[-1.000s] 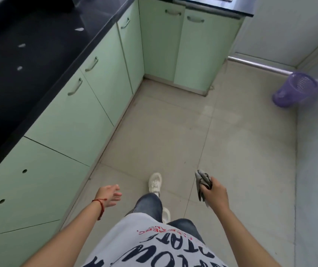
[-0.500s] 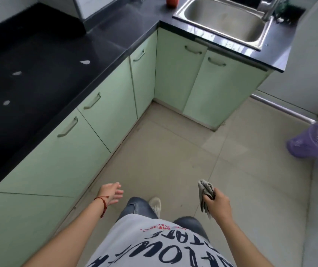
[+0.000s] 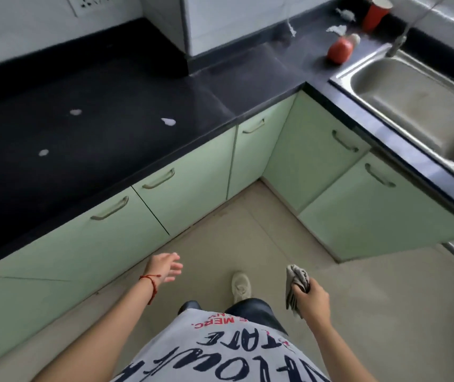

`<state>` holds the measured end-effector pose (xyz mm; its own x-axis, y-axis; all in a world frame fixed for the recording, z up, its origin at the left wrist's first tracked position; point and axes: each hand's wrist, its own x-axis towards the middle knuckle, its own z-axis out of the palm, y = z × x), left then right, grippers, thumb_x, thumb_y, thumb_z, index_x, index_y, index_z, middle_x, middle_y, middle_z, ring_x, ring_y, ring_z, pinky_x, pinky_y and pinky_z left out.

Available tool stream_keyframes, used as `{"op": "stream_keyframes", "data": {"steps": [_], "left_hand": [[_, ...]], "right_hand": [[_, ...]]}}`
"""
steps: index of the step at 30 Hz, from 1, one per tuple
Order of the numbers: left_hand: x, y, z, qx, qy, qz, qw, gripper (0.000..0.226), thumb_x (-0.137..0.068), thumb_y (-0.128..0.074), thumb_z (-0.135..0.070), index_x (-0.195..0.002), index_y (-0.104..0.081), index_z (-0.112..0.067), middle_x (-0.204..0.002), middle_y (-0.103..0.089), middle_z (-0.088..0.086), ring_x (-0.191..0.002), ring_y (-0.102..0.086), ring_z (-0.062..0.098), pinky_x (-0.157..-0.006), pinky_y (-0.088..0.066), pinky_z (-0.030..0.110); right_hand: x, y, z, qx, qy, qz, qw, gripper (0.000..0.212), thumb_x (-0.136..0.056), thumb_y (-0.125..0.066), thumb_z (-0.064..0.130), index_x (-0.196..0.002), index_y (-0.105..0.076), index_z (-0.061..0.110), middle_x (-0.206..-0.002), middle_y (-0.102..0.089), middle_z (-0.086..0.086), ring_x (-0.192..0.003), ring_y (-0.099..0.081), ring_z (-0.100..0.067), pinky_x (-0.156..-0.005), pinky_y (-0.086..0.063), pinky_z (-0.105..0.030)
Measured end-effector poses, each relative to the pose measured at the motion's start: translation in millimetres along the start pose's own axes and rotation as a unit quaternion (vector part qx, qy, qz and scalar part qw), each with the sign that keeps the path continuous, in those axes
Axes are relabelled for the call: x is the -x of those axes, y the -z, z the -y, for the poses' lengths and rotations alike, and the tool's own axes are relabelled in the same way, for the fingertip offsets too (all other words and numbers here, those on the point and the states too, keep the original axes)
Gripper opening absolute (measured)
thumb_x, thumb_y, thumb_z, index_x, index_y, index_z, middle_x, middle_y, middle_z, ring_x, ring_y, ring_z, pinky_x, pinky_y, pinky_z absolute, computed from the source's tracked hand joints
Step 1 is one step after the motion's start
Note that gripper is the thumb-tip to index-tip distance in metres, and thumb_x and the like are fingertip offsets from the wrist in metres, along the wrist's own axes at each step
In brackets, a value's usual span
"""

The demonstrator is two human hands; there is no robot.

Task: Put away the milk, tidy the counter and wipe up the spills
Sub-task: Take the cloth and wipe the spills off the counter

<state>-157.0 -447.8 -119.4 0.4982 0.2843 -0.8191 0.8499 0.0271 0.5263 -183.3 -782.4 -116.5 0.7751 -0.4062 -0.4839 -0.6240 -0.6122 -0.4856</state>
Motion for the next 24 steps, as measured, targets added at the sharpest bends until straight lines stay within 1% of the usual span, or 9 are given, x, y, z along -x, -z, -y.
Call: {"op": "stream_keyframes", "data": {"steps": [5, 8, 10, 12, 14, 18, 19, 21, 24], "left_hand": [[0, 0, -12, 0.094, 0.040, -0.065, 0.993, 0.024, -0.093, -0.044, -0.018, -0.072, -0.055, -0.014, -0.071, -0.059, 0.007, -0.062, -0.054, 0.019, -0.060, -0.039, 0.024], [3, 2, -18, 0.126, 0.025, -0.109, 0.986, 0.017, -0.092, -0.047, -0.016, -0.085, -0.059, -0.007, -0.070, -0.060, 0.006, -0.062, -0.056, 0.019, -0.058, -0.040, 0.024], [6, 7, -24, 0.133, -0.017, -0.143, 0.981, 0.015, -0.092, -0.050, -0.014, -0.093, -0.062, -0.005, -0.067, -0.063, 0.002, -0.063, -0.058, 0.020, -0.056, -0.042, 0.024], [10, 14, -38, 0.126, -0.076, -0.162, 0.976, 0.015, -0.091, -0.051, -0.011, -0.083, -0.063, -0.014, -0.063, -0.065, -0.007, -0.069, -0.060, 0.023, -0.054, -0.044, 0.018], [10, 23, -56, 0.081, -0.133, -0.182, 0.971, 0.020, -0.090, -0.053, -0.009, -0.081, -0.061, -0.024, -0.072, -0.068, -0.004, -0.078, -0.062, 0.022, -0.056, -0.044, 0.008], [-7, 55, -99, -0.043, -0.248, -0.263, 0.931, 0.019, -0.087, -0.058, -0.010, -0.102, -0.066, -0.004, -0.098, -0.067, 0.005, -0.091, -0.061, 0.015, -0.068, -0.040, -0.004], [-13, 64, -111, -0.066, -0.276, -0.273, 0.919, 0.024, -0.086, -0.058, -0.016, -0.104, -0.065, -0.003, -0.103, -0.067, 0.006, -0.094, -0.061, 0.015, -0.072, -0.043, 0.000], [-27, 80, -135, -0.117, -0.325, -0.283, 0.895, 0.039, -0.084, -0.048, -0.032, -0.107, -0.065, -0.004, -0.107, -0.067, 0.009, -0.099, -0.061, 0.019, -0.081, -0.051, 0.023], [-57, 101, -159, -0.221, -0.365, -0.328, 0.843, 0.044, -0.083, -0.043, -0.033, -0.108, -0.064, -0.003, -0.108, -0.066, 0.015, -0.104, -0.060, 0.027, -0.086, -0.051, 0.038]], "right_hand": [[-74, 19, 105, 0.019, 0.113, 0.045, 0.992, 0.014, -0.079, -0.059, 0.015, -0.071, -0.049, 0.011, -0.069, -0.055, -0.009, -0.069, -0.049, -0.025, -0.061, -0.033, -0.029], [-97, 18, 169, 0.006, 0.156, 0.063, 0.986, 0.012, -0.079, -0.059, 0.014, -0.072, -0.050, 0.010, -0.067, -0.054, -0.010, -0.068, -0.049, -0.026, -0.061, -0.031, -0.027], [-103, 14, 211, -0.022, 0.180, 0.074, 0.981, 0.011, -0.079, -0.059, 0.014, -0.073, -0.051, 0.010, -0.067, -0.055, -0.009, -0.067, -0.048, -0.026, -0.061, -0.032, -0.027], [-105, 9, 251, -0.056, 0.216, 0.082, 0.971, 0.010, -0.079, -0.059, 0.015, -0.072, -0.052, 0.013, -0.063, -0.054, -0.005, -0.062, -0.047, -0.022, -0.059, -0.033, -0.028], [-104, 0, 288, -0.084, 0.257, 0.092, 0.958, 0.013, -0.076, -0.059, 0.017, -0.067, -0.050, 0.016, -0.059, -0.052, 0.001, -0.056, -0.044, -0.014, -0.053, -0.036, -0.028], [-98, -24, 354, -0.114, 0.330, 0.091, 0.933, 0.010, -0.070, -0.055, 0.024, -0.072, -0.054, 0.015, -0.057, -0.052, 0.004, -0.053, -0.046, -0.005, -0.050, -0.036, -0.009], [-98, -30, 368, -0.117, 0.341, 0.085, 0.929, 0.012, -0.070, -0.055, 0.024, -0.080, -0.059, 0.018, -0.059, -0.054, 0.007, -0.055, -0.050, -0.001, -0.051, -0.036, -0.005], [-101, -40, 395, -0.117, 0.363, 0.079, 0.921, 0.030, -0.073, -0.058, 0.018, -0.103, -0.063, 0.022, -0.075, -0.064, 0.008, -0.069, -0.057, 0.000, -0.063, -0.039, -0.003], [-106, -56, 426, -0.087, 0.405, 0.055, 0.909, 0.048, -0.077, -0.060, 0.011, -0.124, -0.056, 0.020, -0.116, -0.064, 0.000, -0.103, -0.058, -0.014, -0.088, -0.043, -0.021]]}}
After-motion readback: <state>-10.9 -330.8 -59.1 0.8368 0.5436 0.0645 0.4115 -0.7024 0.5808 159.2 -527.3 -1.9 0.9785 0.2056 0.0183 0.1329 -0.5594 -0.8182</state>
